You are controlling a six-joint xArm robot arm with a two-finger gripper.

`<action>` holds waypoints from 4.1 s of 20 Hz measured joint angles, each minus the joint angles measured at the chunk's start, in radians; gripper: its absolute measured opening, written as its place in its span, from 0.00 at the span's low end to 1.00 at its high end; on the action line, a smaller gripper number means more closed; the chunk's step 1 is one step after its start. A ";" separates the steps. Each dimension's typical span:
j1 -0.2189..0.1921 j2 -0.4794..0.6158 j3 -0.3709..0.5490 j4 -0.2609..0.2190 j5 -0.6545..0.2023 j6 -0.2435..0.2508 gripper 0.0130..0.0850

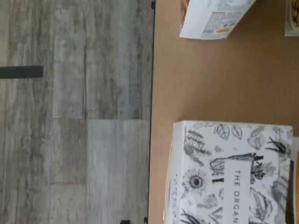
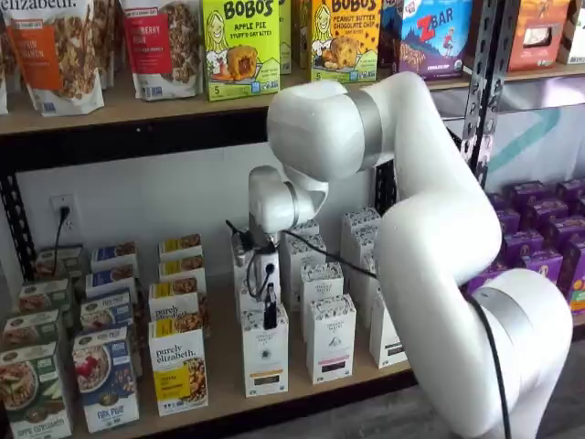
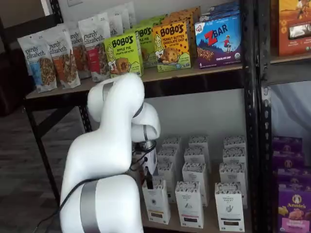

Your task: Pick up the white box with a yellow strip in the middle, on the bottom shelf, the fourth box from the left

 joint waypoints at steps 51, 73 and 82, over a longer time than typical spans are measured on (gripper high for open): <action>0.001 0.142 -0.088 -0.031 -0.081 0.023 0.72; 0.002 0.121 -0.058 -0.058 -0.075 0.047 0.50; 0.011 0.037 0.084 -0.116 -0.111 0.106 0.50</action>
